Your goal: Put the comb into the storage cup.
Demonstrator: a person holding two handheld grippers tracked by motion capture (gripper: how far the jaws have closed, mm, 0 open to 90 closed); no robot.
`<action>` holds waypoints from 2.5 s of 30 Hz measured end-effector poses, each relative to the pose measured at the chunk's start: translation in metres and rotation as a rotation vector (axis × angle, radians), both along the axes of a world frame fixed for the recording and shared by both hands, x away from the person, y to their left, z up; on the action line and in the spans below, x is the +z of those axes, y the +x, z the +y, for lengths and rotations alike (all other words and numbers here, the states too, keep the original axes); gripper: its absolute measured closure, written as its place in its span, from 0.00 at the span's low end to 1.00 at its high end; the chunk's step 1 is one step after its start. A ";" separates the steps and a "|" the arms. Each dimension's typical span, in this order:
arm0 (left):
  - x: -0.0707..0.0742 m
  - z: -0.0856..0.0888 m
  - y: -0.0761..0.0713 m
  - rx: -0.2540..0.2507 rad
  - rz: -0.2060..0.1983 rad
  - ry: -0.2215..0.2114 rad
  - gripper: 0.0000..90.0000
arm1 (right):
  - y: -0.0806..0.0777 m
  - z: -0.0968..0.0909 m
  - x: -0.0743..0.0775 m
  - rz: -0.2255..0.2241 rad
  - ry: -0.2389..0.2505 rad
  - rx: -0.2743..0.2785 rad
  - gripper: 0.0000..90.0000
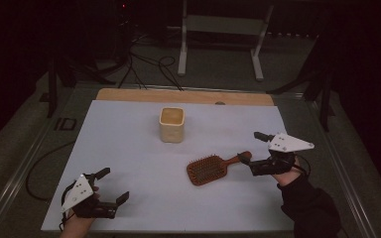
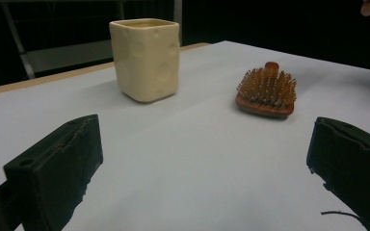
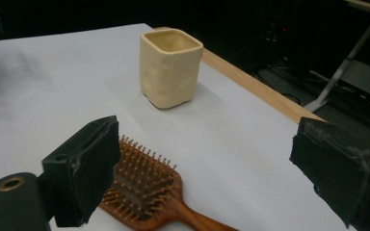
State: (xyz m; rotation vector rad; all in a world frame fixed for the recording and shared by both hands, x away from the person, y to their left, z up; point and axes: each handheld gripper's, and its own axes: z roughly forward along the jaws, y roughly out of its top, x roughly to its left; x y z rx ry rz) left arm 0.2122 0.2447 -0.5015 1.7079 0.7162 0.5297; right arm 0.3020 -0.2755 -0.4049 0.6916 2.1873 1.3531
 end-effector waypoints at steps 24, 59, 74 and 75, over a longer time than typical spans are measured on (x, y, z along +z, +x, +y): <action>0.000 0.000 0.000 -0.002 -0.002 -0.003 0.00 | 0.060 0.005 -0.027 0.102 -0.045 -0.050 0.17; 0.000 0.000 0.000 -0.004 -0.004 0.000 0.00 | 0.092 0.012 -0.085 0.243 -0.271 -0.083 1.00; 0.000 0.000 0.001 -0.005 0.001 -0.005 0.00 | 0.094 0.014 -0.099 0.304 -0.344 -0.040 1.00; 0.000 0.000 0.001 -0.005 0.001 -0.005 0.00 | 0.094 0.013 -0.099 0.307 -0.347 -0.039 1.00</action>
